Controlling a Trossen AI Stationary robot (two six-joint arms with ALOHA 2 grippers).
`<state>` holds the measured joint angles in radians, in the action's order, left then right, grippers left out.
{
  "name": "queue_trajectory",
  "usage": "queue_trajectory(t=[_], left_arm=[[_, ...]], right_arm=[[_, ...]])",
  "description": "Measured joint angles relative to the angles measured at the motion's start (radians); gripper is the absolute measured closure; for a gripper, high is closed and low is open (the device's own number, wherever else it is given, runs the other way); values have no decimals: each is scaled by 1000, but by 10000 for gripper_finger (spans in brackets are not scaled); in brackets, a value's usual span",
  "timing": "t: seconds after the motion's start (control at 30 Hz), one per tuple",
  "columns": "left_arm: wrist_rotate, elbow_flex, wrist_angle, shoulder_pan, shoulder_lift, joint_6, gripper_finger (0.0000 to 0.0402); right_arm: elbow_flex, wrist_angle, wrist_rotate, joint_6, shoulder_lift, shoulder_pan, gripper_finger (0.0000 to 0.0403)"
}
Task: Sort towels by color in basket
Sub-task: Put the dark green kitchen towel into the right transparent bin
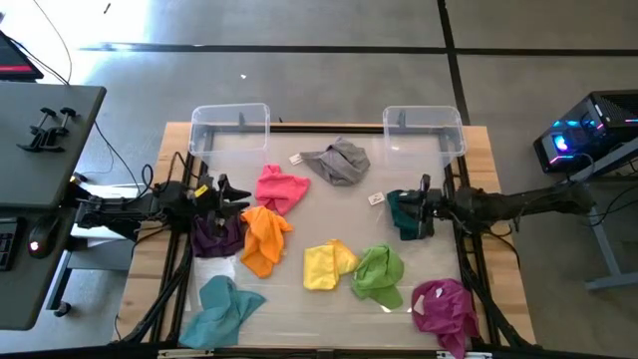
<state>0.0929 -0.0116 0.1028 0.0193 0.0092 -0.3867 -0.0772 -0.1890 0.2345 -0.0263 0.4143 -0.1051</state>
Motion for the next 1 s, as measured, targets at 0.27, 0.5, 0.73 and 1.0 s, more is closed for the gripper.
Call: queue_trajectory(t=[0.27, 0.5, 0.73, 1.0], left_arm=[[-35, 0, 210, 0, 0, 150, 239], [-71, 0, 204, 0, 4, 215, 239], [-62, 0, 182, 0, 10, 267, 239], [-54, 0, 171, 0, 10, 232, 239]], right_arm=[[0, -92, -86, -5, 172, -25, 265], [0, -420, -264, -1, 265, -114, 223], [-102, -194, -88, 22, 288, -165, 193], [-434, 615, 2, -457, 306, -166, 192]])
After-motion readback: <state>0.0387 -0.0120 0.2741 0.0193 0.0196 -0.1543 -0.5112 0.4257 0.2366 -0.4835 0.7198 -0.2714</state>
